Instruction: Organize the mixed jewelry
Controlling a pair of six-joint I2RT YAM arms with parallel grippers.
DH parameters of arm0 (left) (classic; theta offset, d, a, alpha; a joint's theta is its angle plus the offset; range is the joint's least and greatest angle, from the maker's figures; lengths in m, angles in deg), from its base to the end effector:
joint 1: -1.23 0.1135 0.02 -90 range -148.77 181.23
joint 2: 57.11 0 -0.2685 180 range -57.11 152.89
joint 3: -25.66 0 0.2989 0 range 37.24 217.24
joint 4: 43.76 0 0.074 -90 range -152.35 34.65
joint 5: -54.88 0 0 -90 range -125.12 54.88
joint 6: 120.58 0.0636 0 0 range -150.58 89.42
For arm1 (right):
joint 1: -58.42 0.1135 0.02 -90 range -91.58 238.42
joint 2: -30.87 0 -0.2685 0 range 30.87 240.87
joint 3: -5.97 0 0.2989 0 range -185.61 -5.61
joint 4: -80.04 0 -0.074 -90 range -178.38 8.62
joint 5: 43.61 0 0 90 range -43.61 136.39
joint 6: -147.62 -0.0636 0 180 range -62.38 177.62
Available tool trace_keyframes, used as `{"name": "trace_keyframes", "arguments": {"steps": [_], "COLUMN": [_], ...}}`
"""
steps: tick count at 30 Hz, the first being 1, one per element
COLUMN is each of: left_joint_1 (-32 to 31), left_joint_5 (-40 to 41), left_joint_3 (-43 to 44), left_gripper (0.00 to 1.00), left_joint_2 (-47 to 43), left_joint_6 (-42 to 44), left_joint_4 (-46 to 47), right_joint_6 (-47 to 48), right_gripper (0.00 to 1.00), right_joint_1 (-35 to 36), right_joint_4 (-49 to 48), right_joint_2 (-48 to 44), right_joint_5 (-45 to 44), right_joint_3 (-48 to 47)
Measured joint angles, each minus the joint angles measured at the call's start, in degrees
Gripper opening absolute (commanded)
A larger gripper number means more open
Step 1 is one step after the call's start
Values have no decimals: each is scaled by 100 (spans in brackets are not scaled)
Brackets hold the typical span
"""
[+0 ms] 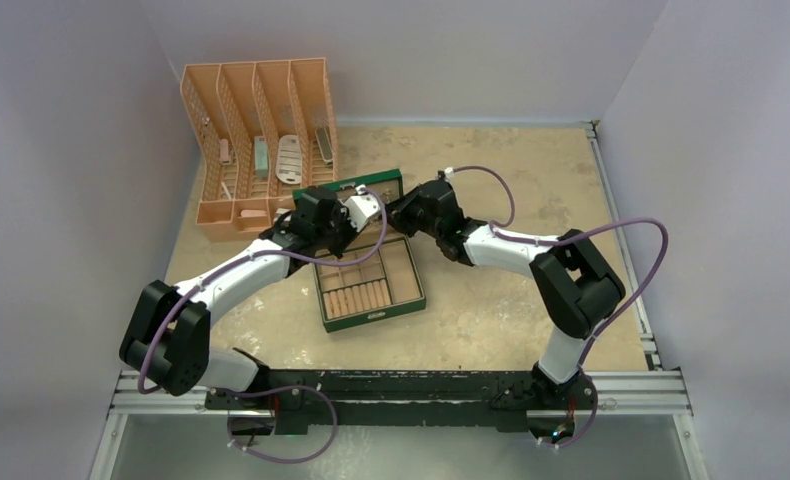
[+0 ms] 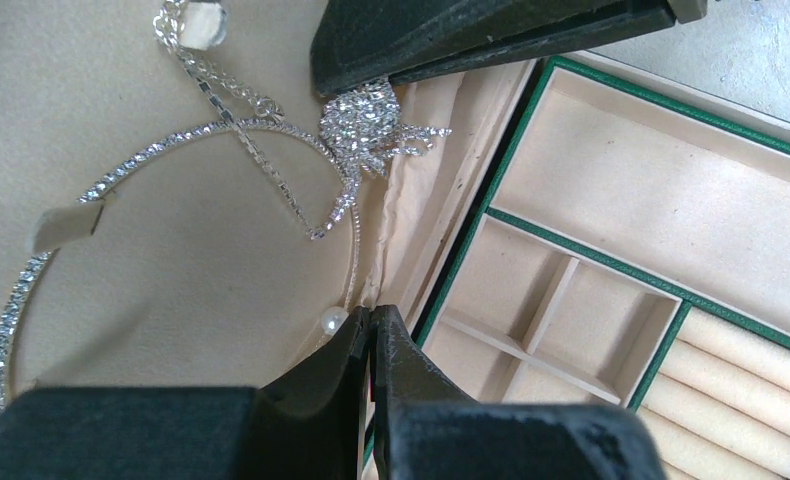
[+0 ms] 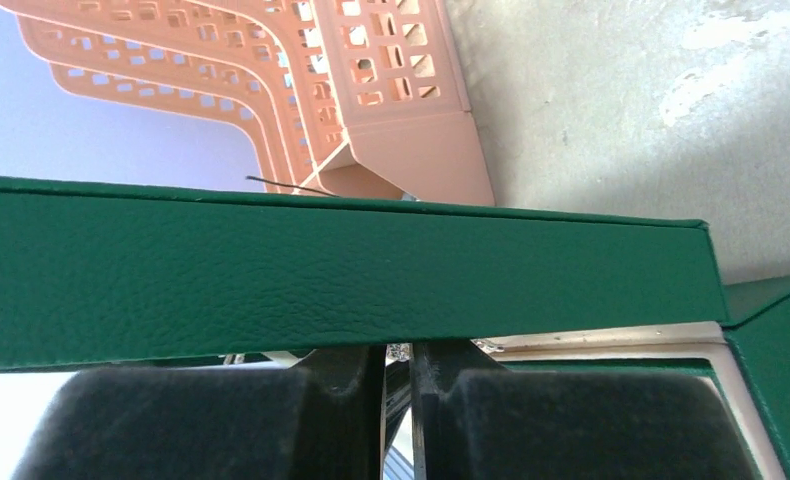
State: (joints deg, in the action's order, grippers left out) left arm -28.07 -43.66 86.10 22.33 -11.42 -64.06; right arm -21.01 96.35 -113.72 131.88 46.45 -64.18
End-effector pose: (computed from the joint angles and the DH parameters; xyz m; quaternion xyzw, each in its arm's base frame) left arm 0.3088 -0.1841 0.1934 0.3989 0.8087 -0.1048 0.4193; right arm 0.3623 0.2824 0.1833 0.2794 0.7543 0.5056 0.3120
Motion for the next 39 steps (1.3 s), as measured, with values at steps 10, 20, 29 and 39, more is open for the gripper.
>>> {"name": "trace_keyframes", "arguments": {"steps": [10,20,29,39], "left_joint_1": [2,2,4,2], "left_joint_5": [-24,-24,-24,-26], "left_joint_3": [0,0,0,0], "left_gripper": [0,0,0,0], "left_joint_2": [-7,-9,-9,-9], "left_joint_6": [15,13,11,9], "left_joint_4": [-7,-7,-7,-17], "right_joint_6": [-11,297,407,415], "right_gripper": [41,47,30,33], "right_joint_1": [37,44,24,24], "right_joint_4": [629,813,953,1049], "right_joint_2": [2,-251,-931,-726], "right_joint_5": [-345,-426,-796,-841], "right_joint_3": [-74,-87,208,214]}}
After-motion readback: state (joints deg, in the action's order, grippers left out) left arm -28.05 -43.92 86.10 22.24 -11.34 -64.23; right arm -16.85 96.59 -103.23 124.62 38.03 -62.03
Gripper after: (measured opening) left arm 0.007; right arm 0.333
